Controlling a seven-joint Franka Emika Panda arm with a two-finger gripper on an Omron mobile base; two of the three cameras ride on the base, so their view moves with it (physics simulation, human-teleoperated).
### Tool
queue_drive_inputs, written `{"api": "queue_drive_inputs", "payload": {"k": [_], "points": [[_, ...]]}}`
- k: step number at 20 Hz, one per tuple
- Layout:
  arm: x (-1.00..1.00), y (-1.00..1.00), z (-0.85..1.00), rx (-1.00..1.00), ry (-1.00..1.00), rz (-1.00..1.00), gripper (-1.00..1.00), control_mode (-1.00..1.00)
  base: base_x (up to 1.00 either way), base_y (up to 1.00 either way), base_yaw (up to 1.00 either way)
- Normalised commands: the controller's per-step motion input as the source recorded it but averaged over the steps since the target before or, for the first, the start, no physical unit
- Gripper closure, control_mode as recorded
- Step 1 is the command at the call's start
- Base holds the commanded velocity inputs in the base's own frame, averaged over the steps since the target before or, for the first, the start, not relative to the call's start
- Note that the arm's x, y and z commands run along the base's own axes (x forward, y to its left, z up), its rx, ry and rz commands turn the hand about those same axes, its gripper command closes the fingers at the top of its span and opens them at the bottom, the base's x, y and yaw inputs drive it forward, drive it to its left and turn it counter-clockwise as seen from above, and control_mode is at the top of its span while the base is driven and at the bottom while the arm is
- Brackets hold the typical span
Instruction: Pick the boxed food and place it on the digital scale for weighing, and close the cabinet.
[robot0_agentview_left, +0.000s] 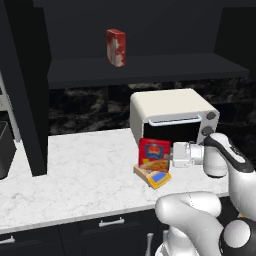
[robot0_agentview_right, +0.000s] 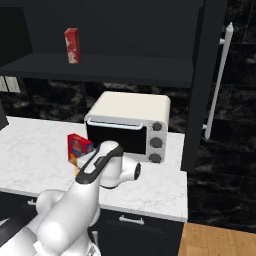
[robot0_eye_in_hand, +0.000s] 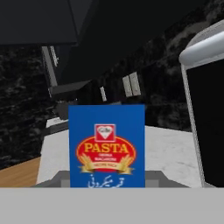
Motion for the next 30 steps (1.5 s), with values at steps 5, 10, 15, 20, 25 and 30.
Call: {"api": "queue_drive_inputs", "payload": {"k": [5,10,15,20,25,30], "points": [[0.17,0.0,-0.25,0.0,-0.01,0.0,1.0,-1.0,0.0,0.0,0.0],[0.2,0.0,-0.25,0.0,-0.02,0.0,1.0,-1.0,0.0,0.0,0.0],[0.25,0.0,-0.17,0.0,-0.03,0.0,1.0,-1.0,0.0,0.0,0.0],[0.16,0.0,-0.13,0.0,-0.04,0.0,1.0,-1.0,0.0,0.0,0.0],[-0.07,0.04,-0.07,0.0,-0.04,0.0,1.0,-1.0,0.0,0.0,0.0],[-0.16,0.09,0.0,0.0,-0.1,0.0,1.0,-1.0,0.0,0.0,0.0]]}}
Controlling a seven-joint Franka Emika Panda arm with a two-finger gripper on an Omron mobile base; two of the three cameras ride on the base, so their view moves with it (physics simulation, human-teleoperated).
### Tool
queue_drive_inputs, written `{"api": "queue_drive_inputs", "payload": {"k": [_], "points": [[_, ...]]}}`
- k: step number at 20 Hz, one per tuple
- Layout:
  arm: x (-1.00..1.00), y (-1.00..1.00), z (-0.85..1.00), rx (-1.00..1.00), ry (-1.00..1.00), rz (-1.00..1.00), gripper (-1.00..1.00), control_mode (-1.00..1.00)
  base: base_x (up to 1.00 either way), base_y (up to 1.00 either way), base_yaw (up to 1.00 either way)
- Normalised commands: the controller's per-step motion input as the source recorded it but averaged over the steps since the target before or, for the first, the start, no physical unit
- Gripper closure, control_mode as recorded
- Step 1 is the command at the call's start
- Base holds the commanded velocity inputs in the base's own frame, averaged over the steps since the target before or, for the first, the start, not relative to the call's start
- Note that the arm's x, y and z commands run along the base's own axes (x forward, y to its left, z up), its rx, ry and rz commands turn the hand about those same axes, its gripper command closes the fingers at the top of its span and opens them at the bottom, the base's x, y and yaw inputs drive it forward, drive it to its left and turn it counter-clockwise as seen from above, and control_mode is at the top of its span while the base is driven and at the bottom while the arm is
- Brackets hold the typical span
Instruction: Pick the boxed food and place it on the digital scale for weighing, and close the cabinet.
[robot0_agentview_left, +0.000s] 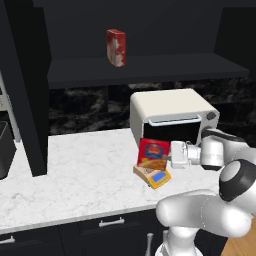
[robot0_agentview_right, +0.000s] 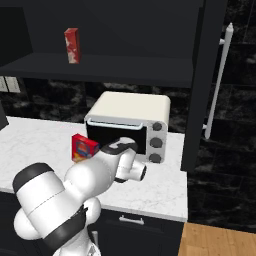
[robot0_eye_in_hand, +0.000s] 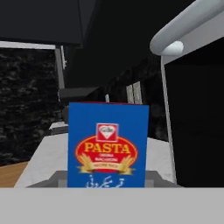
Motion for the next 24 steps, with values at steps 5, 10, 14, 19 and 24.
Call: {"api": "queue_drive_inputs", "payload": {"k": [5,10,14,19,24], "points": [[0.0,0.1,0.0,0.0,-0.05,0.0,1.0,-1.0,0.0,0.0,0.0],[0.01,0.1,0.0,0.0,0.0,0.0,-1.0,-1.0,0.0,0.0,0.0],[0.0,0.0,0.0,0.0,0.0,0.0,-1.0,-1.0,0.0,0.0,0.0],[0.0,0.0,0.0,0.0,0.0,0.0,-1.0,-1.0,0.0,0.0,0.0],[0.0,-0.02,0.0,0.0,0.0,0.0,-1.0,-1.0,0.0,0.0,0.0]]}}
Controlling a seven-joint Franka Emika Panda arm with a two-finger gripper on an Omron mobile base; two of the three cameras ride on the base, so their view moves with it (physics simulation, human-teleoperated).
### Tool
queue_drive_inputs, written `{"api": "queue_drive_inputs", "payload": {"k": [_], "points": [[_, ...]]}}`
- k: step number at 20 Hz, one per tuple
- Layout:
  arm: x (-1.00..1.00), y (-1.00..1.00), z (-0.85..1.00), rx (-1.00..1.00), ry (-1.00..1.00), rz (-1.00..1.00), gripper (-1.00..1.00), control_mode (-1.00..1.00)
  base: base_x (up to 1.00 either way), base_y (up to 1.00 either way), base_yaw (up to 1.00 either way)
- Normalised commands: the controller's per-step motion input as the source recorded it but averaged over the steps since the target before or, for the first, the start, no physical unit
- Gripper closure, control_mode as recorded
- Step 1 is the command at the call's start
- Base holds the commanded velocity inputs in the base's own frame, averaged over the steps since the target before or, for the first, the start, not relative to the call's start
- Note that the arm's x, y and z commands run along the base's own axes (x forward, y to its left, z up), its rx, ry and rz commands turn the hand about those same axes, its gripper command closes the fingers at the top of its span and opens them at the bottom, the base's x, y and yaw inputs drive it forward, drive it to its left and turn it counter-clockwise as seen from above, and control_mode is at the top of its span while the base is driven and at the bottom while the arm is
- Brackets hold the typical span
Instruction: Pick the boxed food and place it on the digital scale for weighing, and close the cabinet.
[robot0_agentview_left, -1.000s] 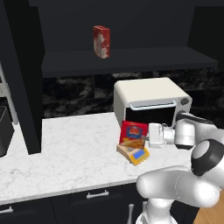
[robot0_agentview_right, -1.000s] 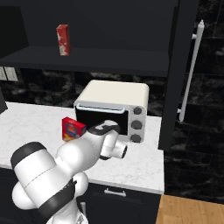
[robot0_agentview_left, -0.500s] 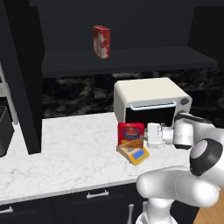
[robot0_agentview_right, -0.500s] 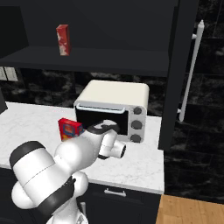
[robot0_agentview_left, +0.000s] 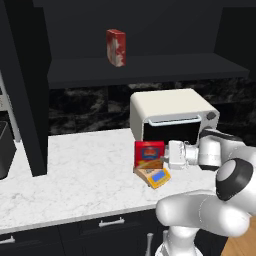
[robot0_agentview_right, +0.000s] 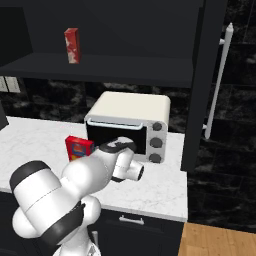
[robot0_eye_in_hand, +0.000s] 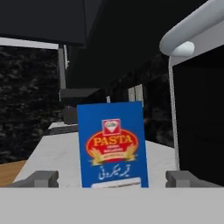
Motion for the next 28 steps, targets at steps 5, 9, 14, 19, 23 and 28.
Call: {"api": "queue_drive_inputs", "payload": {"k": [5,9,14,19,23,28], "points": [[-0.05,-0.25,0.0,0.03,-0.01,0.0,-1.0,-1.0,0.0,0.0,0.0],[-0.21,-0.48,0.0,0.09,-0.07,0.0,-1.0,-1.0,0.0,0.0,0.0],[-0.39,-0.47,0.0,0.1,-0.16,0.0,-1.0,-1.0,0.0,0.0,0.0],[-0.55,-0.43,0.27,0.1,-0.37,-0.01,-1.0,-1.0,0.0,0.0,0.0],[-0.71,-0.46,0.76,0.08,-0.51,0.0,-1.0,-1.0,0.0,0.0,0.0],[-0.76,-0.56,0.87,0.09,-0.5,-0.01,-1.0,-1.0,0.0,0.0,0.0]]}}
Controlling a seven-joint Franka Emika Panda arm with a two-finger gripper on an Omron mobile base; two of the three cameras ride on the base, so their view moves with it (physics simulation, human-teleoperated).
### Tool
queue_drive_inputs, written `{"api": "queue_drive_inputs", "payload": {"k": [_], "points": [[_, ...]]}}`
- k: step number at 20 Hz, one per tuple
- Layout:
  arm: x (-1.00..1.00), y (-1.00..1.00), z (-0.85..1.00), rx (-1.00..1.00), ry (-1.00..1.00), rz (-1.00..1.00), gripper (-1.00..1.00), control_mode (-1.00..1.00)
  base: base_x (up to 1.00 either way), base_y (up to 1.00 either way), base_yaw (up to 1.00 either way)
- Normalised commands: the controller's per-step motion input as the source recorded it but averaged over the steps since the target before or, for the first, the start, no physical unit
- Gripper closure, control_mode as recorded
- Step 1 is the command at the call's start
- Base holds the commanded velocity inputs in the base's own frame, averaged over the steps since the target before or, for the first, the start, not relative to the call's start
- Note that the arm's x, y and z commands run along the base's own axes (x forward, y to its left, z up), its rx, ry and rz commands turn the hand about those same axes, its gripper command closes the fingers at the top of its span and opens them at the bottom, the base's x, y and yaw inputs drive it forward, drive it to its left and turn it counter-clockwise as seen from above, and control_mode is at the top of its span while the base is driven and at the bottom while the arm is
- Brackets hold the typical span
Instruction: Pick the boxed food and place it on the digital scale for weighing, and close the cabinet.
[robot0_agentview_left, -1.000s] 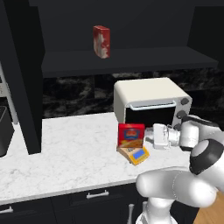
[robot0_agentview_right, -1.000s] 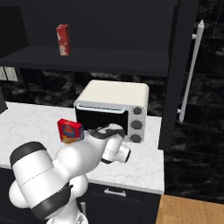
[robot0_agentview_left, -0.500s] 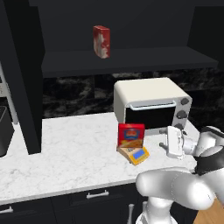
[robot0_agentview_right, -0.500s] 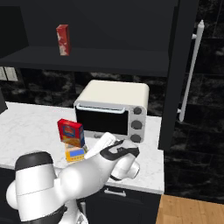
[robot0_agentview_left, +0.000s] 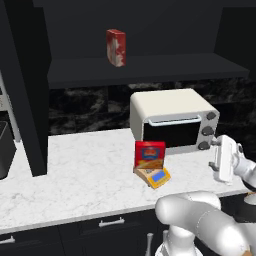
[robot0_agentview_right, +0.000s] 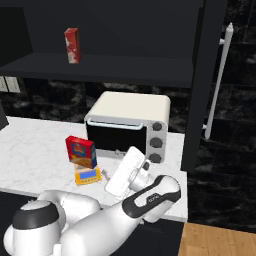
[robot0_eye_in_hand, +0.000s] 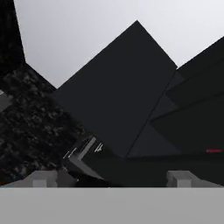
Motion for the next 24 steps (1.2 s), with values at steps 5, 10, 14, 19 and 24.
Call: {"api": "queue_drive_inputs", "payload": {"k": [5,10,14,19,24], "points": [[-0.61,-0.38,0.63,0.02,-0.14,-0.15,-1.0,-1.0,0.0,0.0,0.0],[-0.47,-0.72,0.39,0.07,-0.07,-0.2,-1.0,-1.0,0.0,0.0,0.0],[-0.56,-0.35,0.19,0.01,-0.12,-0.31,-1.0,-1.0,0.0,0.0,0.0],[-0.61,-0.52,0.14,0.04,-0.09,-0.32,-1.0,-1.0,0.0,0.0,0.0],[-0.5,-0.56,0.11,0.04,-0.04,-0.31,-1.0,-1.0,0.0,0.0,0.0]]}}
